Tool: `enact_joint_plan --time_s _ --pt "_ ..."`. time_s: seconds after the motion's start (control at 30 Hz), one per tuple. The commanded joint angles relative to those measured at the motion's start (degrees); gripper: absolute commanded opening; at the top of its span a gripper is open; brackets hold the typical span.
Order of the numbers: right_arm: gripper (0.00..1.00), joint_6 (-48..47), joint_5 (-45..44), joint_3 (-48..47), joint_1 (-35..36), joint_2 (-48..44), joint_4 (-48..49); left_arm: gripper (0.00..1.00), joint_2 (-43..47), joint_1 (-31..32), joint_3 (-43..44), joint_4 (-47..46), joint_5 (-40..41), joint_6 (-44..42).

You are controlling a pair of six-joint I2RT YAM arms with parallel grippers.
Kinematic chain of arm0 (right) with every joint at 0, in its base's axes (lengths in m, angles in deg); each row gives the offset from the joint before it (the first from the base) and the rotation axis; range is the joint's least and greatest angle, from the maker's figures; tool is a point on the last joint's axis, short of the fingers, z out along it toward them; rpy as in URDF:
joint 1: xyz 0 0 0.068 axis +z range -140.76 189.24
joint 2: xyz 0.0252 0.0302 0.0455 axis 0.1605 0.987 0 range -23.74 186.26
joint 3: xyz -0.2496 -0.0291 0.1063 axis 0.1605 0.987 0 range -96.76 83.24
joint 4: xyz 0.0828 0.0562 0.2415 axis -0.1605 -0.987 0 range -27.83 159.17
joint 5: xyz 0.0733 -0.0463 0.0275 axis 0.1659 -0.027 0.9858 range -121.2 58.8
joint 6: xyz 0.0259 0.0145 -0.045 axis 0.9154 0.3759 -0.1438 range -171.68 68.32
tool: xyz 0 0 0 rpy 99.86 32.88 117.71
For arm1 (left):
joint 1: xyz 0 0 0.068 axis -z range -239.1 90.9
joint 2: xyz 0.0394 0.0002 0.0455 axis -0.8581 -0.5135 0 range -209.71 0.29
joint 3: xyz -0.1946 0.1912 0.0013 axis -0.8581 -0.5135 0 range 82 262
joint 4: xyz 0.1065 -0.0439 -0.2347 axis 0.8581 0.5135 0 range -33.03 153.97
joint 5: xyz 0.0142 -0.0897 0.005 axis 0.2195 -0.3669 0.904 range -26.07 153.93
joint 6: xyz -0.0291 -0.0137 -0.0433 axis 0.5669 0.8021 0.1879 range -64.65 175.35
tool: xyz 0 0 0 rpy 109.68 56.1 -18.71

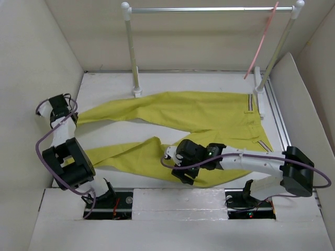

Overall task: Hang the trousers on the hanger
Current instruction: Flatten out the trousers at the center of the board.

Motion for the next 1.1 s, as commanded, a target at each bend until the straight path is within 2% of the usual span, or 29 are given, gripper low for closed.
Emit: enact_joint_plan --time_s 0.0,0.03,0.07,0.17,0.23,0.33,0.43,0.47,0.5,0.53,0.6,0.63,0.67,0.77,0.83,0.87,1.0,1.07 --pt "0.72 -2.2 0.3 -4.8 -2.8 -2.7 -2.9 0.11 2.0 -5.4 -7.7 -1.7 -2.3 1.6" --pt "0.72 -2.7 1.0 -5.2 -3.8 -2.7 -2.9 0.11 2.1 -6.0 -7.9 -1.6 -2.7 1.6" --pt "0.74 -3.1 1.7 -5.7 -4.7 -3.1 -3.0 0.25 1.7 -6.0 -7.3 -0.3 -2.0 1.0" --pt "0.76 -3.9 2.5 -6.4 -8.0 -4.0 -2.5 0.46 4.1 -6.0 -5.9 2.1 -1.8 -0.4" --pt "0.76 -4.3 2.4 -6.2 -9.7 -4.5 -1.9 0.49 6.4 -3.9 -5.4 1.1 -0.6 -1.4" --pt "0.69 -4.6 3.3 -5.3 -13.9 -5.0 -1.1 0.48 9.6 1.7 -3.0 1.1 3.7 -2.7" --pt "0.39 -5.5 3.2 -5.1 -18.7 -6.1 -1.3 0.49 13.1 5.0 -2.7 -1.4 8.7 -4.6" --pt "0.16 -5.7 3.6 -5.1 -20.1 -6.3 -1.2 0.55 12.9 5.0 -2.7 -2.3 8.8 -5.4" --pt "0.07 -6.5 5.2 -5.4 -22.4 -6.4 -1.2 0.55 11.7 5.0 -0.1 -1.9 10.1 -5.1" --pt "0.01 -6.7 6.4 -5.6 -23.3 -6.5 -1.0 0.56 10.1 5.0 1.8 0.5 10.4 -4.9" --pt "0.01 -7.5 7.6 -6.2 -23.9 -6.3 -1.0 0.61 5.3 4.5 6.4 1.2 9.3 -5.7" --pt "0.04 -7.6 7.4 -6.7 -23.9 -6.3 -1.1 0.64 3.1 4.5 7.9 1.9 8.9 -6.4" --pt "0.15 -7.6 7.0 -6.8 -23.9 -6.2 -1.1 0.65 -2.0 3.2 9.4 3.1 8.4 -6.1" --pt "0.26 -7.8 6.8 -6.8 -23.9 -6.2 -1.1 0.62 -11.0 1.1 13.8 8.1 5.2 -2.9" --pt "0.28 -7.6 6.8 -6.5 -24.4 -6.2 -1.3 0.61 -13.2 1.1 13.7 9.1 3.2 -2.0" --pt "0.30 -7.5 6.8 -6.0 -24.4 -6.2 -1.4 0.60 -13.0 1.1 12.3 8.7 2.2 -0.3" --pt "0.31 -7.3 6.3 -5.3 -25.5 -6.6 -1.2 0.59 -7.3 1.1 -4.6 0.7 -1.6 5.1" --pt "0.31 -7.3 6.4 -5.0 -26.2 -6.5 -0.7 0.60 -4.1 1.1 -9.4 -1.8 -2.0 5.9"
